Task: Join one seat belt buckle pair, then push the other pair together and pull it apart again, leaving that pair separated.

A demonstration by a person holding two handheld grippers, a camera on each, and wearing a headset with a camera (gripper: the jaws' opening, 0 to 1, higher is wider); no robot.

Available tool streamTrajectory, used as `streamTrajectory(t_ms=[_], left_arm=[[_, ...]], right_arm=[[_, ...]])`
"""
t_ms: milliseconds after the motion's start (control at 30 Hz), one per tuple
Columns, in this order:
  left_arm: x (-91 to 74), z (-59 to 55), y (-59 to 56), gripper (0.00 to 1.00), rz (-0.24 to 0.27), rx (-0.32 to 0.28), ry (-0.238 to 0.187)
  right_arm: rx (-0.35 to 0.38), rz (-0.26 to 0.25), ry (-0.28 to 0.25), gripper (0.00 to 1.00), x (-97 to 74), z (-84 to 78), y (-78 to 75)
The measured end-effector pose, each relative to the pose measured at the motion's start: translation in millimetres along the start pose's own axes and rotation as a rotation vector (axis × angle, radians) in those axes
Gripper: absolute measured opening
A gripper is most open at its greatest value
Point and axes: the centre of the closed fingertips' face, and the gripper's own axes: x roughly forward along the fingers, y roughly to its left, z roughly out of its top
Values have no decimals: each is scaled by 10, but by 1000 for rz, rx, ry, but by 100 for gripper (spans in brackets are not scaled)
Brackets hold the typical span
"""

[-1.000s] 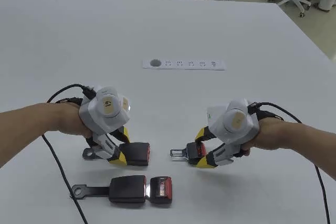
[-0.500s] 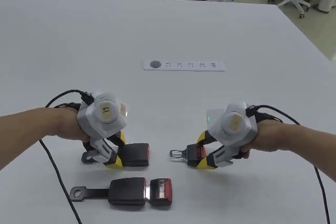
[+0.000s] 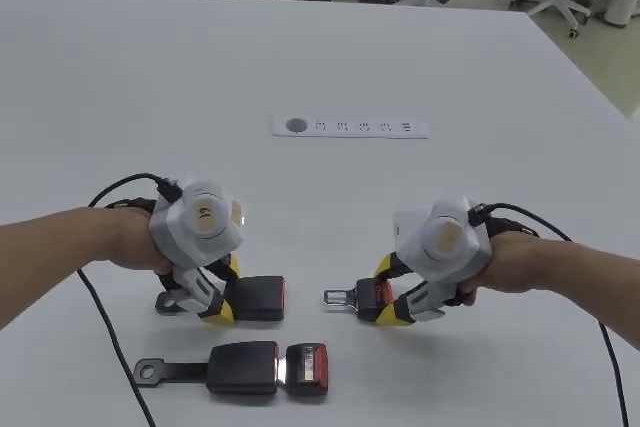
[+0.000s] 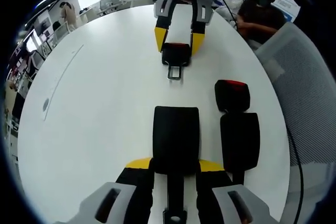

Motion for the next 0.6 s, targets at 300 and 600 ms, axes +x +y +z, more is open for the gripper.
streamTrajectory(t_ms=[300, 600], left_arm=[[4, -7, 1, 31, 2, -11, -5], [12, -19, 21, 31, 3, -20, -4]], right_arm=[[-10, 5, -4, 30, 4, 84, 20], [-9, 5, -16, 30, 77, 137, -13]])
